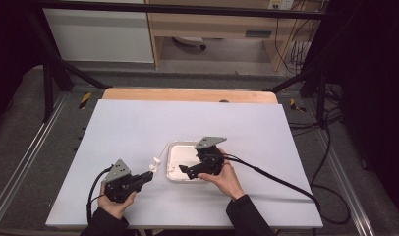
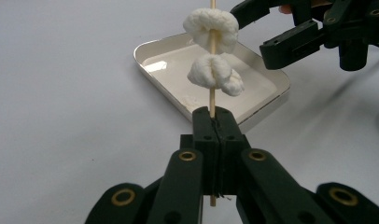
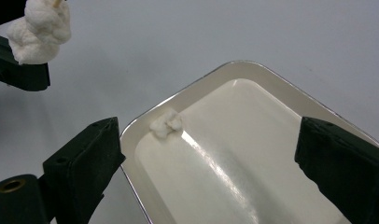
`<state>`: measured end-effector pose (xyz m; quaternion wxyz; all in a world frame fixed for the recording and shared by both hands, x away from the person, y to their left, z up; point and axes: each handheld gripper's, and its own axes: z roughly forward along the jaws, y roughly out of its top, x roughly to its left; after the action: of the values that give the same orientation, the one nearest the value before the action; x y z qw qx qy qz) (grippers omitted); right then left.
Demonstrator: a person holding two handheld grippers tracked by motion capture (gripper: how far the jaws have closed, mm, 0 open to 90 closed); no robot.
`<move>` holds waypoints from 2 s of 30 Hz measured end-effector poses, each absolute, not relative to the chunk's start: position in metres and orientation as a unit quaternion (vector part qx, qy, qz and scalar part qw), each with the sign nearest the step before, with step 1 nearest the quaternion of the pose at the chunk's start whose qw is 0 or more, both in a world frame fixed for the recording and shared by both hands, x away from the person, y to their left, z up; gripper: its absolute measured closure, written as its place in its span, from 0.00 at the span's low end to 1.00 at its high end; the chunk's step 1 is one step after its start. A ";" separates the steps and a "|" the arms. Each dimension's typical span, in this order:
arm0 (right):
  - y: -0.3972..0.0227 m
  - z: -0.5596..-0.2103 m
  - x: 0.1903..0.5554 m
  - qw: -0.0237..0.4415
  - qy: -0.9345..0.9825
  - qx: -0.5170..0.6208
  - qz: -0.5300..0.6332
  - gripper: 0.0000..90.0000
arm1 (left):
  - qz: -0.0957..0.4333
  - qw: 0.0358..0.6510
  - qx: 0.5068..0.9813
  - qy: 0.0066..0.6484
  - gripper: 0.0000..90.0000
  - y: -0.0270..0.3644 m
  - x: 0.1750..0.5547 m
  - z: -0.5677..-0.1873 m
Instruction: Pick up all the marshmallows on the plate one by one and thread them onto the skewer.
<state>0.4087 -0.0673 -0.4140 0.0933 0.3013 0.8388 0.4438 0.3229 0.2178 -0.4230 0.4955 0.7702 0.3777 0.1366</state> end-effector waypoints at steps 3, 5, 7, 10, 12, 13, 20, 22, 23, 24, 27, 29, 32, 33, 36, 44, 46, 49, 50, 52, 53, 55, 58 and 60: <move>-0.055 -0.416 0.412 0.093 0.844 0.298 0.436 0.12 | 0.136 0.494 0.770 0.380 0.99 0.220 0.324 -0.423; -0.047 -0.418 0.415 0.093 0.848 0.297 0.429 0.13 | 0.136 0.494 0.770 0.381 0.99 0.221 0.324 -0.423; -0.040 -0.421 0.416 0.091 0.849 0.294 0.429 0.16 | 0.136 0.493 0.770 0.381 0.99 0.222 0.325 -0.423; -0.032 -0.426 0.419 0.091 0.859 0.285 0.415 0.20 | 0.136 0.493 0.770 0.382 0.99 0.223 0.325 -0.423; -0.029 -0.429 0.420 0.086 0.858 0.286 0.419 0.23 | 0.134 0.494 0.769 0.382 0.99 0.223 0.325 -0.423; -0.028 -0.430 0.422 0.083 0.859 0.285 0.418 0.26 | 0.135 0.494 0.769 0.382 0.99 0.223 0.325 -0.423; -0.019 -0.439 0.426 0.080 0.868 0.273 0.406 0.40 | 0.134 0.492 0.771 0.381 0.99 0.222 0.325 -0.423; -0.016 -0.442 0.426 0.079 0.871 0.270 0.402 0.44 | 0.134 0.492 0.771 0.381 0.99 0.222 0.325 -0.423; -0.015 -0.443 0.427 0.079 0.873 0.265 0.402 0.46 | 0.134 0.492 0.772 0.381 0.99 0.222 0.325 -0.423; -0.015 -0.444 0.426 0.076 0.874 0.265 0.400 0.48 | 0.134 0.492 0.771 0.381 0.99 0.222 0.325 -0.423; -0.014 -0.447 0.427 0.075 0.878 0.256 0.398 0.52 | 0.134 0.492 0.772 0.380 0.99 0.222 0.325 -0.423; -0.014 -0.449 0.427 0.075 0.880 0.252 0.395 0.57 | 0.134 0.492 0.772 0.380 0.99 0.222 0.325 -0.423; -0.014 -0.449 0.427 0.075 0.881 0.248 0.397 0.61 | 0.134 0.492 0.772 0.380 0.99 0.222 0.325 -0.423; -0.014 -0.449 0.427 0.075 0.881 0.246 0.397 0.63 | 0.134 0.491 0.772 0.380 0.99 0.222 0.325 -0.423; -0.015 -0.450 0.427 0.073 0.882 0.244 0.397 0.69 | 0.134 0.492 0.772 0.379 0.99 0.221 0.325 -0.423; -0.015 -0.451 0.428 0.062 0.880 0.249 0.399 0.78 | 0.134 0.492 0.772 0.379 0.99 0.221 0.325 -0.423; -0.015 -0.451 0.428 0.059 0.880 0.249 0.400 0.80 | 0.135 0.491 0.773 0.378 0.99 0.221 0.325 -0.423; -0.015 -0.451 0.428 0.058 0.877 0.257 0.401 0.82 | 0.134 0.491 0.774 0.378 0.99 0.221 0.325 -0.424; -0.015 -0.451 0.428 0.057 0.877 0.259 0.401 0.83 | 0.134 0.490 0.774 0.377 0.99 0.221 0.325 -0.423; -0.016 -0.449 0.428 0.053 0.875 0.259 0.405 0.83 | 0.135 0.490 0.774 0.377 0.99 0.221 0.325 -0.423; -0.017 -0.447 0.428 0.052 0.874 0.259 0.407 0.84 | 0.135 0.491 0.774 0.377 0.99 0.221 0.325 -0.423; -0.019 -0.442 0.427 0.051 0.872 0.258 0.413 0.84 | 0.135 0.492 0.773 0.377 0.99 0.221 0.324 -0.423; -0.024 -0.432 0.425 0.051 0.867 0.259 0.423 0.84 | 0.135 0.492 0.774 0.376 0.99 0.220 0.324 -0.423; -0.029 -0.424 0.423 0.048 0.861 0.258 0.436 0.84 | 0.135 0.492 0.774 0.374 0.99 0.219 0.323 -0.423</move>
<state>0.4230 -0.0289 -0.4238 0.0479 0.2585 0.8608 0.4358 0.3235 0.2195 -0.4229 0.4922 0.7742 0.3742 0.1352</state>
